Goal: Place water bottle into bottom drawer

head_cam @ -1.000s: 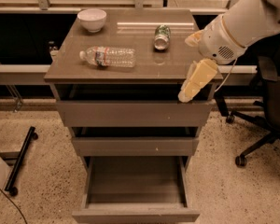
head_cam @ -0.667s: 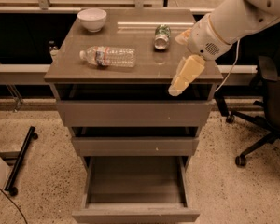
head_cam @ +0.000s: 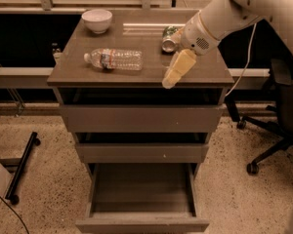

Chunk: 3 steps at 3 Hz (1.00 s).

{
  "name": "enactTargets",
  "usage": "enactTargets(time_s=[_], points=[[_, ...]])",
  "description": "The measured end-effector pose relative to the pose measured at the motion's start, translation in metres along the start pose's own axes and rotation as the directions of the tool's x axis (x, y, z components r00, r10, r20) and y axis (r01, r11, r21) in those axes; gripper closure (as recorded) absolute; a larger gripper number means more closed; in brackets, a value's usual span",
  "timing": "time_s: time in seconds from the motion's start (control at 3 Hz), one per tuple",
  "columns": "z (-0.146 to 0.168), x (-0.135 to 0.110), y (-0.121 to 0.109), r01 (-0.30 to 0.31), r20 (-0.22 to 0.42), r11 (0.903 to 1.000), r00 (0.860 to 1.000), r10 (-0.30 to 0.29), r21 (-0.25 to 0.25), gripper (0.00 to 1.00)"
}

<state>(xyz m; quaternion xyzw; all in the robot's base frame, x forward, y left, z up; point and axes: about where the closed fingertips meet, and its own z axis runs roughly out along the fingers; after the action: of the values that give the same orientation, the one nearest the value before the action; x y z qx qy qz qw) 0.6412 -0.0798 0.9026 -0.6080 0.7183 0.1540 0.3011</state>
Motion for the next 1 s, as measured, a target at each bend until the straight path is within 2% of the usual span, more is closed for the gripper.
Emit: enactTargets(time_s=[0.67,1.0], points=[[0.043,-0.027,-0.033,-0.028,0.07,0.9983,0.997,0.031,-0.052,0.0],[0.058,-0.059,-0.046,-0.001,0.101,0.9989,0.995,0.006,-0.046,0.0]])
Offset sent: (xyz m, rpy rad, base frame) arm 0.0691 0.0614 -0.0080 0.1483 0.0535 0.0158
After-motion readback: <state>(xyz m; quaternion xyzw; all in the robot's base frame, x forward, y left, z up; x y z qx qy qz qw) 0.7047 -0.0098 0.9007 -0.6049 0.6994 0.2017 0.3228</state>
